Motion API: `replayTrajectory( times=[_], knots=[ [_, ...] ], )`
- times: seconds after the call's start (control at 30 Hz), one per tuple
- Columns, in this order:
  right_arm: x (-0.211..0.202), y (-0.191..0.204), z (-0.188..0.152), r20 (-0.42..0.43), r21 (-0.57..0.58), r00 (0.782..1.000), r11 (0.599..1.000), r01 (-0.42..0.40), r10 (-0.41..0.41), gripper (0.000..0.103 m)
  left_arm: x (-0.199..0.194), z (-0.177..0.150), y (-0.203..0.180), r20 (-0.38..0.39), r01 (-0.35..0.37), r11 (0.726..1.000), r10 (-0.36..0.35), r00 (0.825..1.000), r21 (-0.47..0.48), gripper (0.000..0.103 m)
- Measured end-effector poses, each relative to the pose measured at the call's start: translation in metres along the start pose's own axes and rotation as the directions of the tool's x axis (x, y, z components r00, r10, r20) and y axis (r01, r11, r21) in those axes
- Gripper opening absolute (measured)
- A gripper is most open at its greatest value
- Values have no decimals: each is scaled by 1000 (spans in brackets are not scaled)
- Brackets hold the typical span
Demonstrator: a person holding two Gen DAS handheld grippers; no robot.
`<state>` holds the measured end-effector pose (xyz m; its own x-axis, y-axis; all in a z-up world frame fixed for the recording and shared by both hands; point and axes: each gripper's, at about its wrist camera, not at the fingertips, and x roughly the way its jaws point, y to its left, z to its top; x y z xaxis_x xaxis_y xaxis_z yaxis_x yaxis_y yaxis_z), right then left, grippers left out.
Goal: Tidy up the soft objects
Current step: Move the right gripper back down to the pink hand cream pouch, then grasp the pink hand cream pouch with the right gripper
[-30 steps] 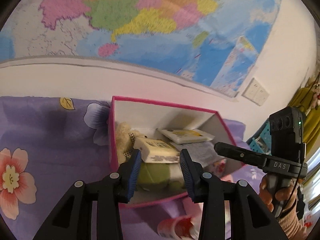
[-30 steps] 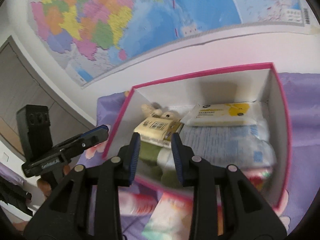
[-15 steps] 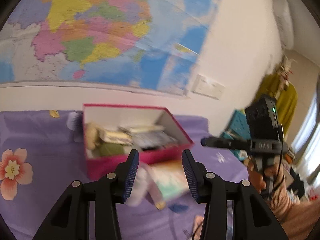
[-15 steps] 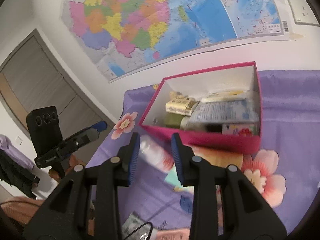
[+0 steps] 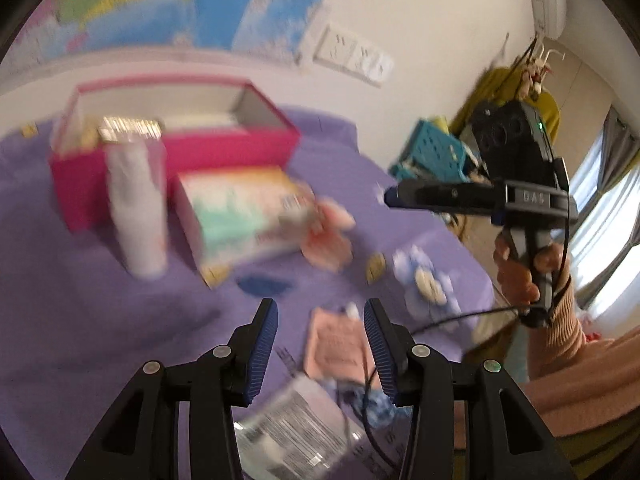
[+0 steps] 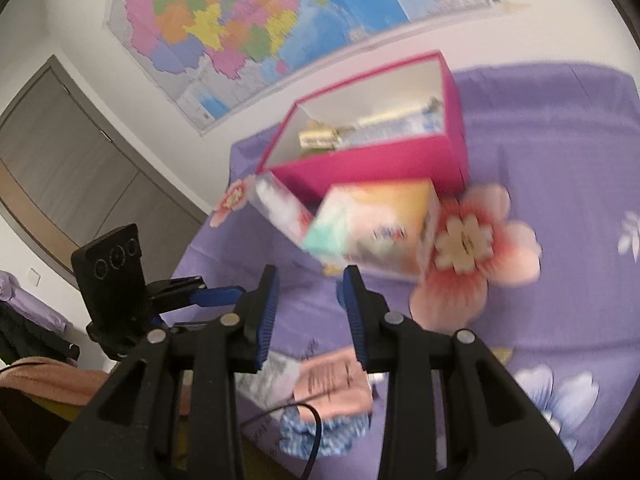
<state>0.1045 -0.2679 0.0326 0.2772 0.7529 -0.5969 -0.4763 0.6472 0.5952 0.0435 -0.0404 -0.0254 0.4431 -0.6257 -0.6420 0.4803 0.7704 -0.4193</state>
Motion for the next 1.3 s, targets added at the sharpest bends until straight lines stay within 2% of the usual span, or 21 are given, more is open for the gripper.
replayTrajectory(
  times=[0.17, 0.4, 0.73, 1.03, 1.2, 1.3],
  knots=[
    [12, -19, -28, -67, 61, 998, 998, 18, -14, 35, 19, -18, -5, -85, 28, 999, -30, 996, -25, 46],
    [32, -36, -58, -144, 119, 989, 992, 33, -15, 35, 29, -30, -8, -133, 47, 997, -54, 990, -55, 45],
    [47, -37, -79, -206, 118, 978, 993, 27, -2, 35, 51, -37, -14, -214, 139, 986, -155, 964, -88, 44],
    [56, -39, -84, -201, 136, 979, 991, 3, 24, 35, 68, -30, -7, -227, 119, 983, -150, 962, -142, 43],
    [60, -38, -84, -183, 138, 983, 990, -5, 31, 35, 71, -26, -2, -224, 78, 986, -110, 968, -145, 34],
    [62, -37, -83, -170, 128, 986, 992, 16, 6, 28, 71, -24, 4, -217, 54, 986, -88, 972, -155, 31]
  ],
)
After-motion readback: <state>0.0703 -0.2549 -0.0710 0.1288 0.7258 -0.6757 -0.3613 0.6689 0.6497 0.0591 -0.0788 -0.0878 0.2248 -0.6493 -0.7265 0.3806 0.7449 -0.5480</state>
